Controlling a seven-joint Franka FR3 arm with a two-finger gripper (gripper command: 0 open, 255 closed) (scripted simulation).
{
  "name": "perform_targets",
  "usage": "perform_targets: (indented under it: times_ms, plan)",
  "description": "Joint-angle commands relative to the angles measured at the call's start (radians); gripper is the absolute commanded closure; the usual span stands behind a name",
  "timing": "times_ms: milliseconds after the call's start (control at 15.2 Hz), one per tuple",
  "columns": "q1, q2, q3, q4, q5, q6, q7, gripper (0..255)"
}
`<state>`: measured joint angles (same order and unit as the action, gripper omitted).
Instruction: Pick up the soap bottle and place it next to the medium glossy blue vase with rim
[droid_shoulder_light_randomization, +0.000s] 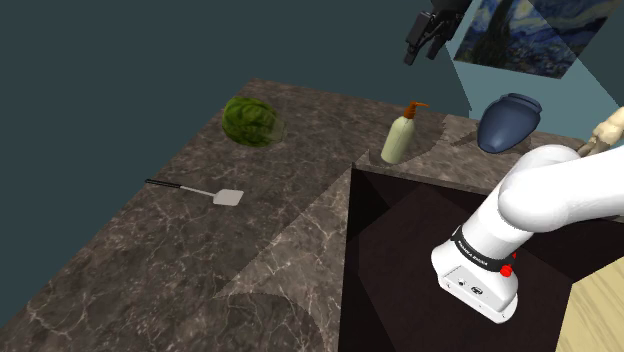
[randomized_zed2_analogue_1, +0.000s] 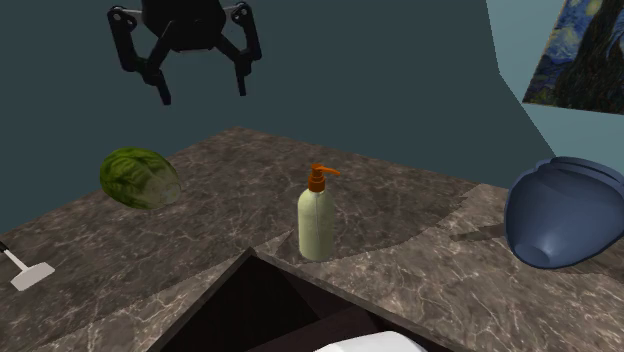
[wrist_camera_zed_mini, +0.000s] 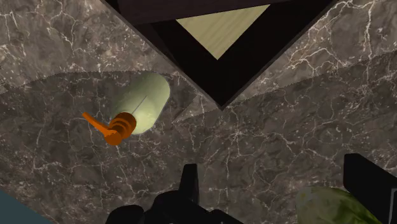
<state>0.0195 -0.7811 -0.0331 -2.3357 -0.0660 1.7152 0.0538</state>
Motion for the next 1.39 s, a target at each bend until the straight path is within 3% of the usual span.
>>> perform_targets:
  times_ms: [0, 594, 1320]
  plan:
    - [0.000, 0.000, 0.000, 0.000, 0.000, 0.000, 0.000, 0]
    - [-0.062, 0.136, -0.128, -0.095, -0.089, 0.189, -0.104, 0]
    - [-0.121, 0.383, -0.272, -0.111, -0.158, 0.416, -0.213, 0]
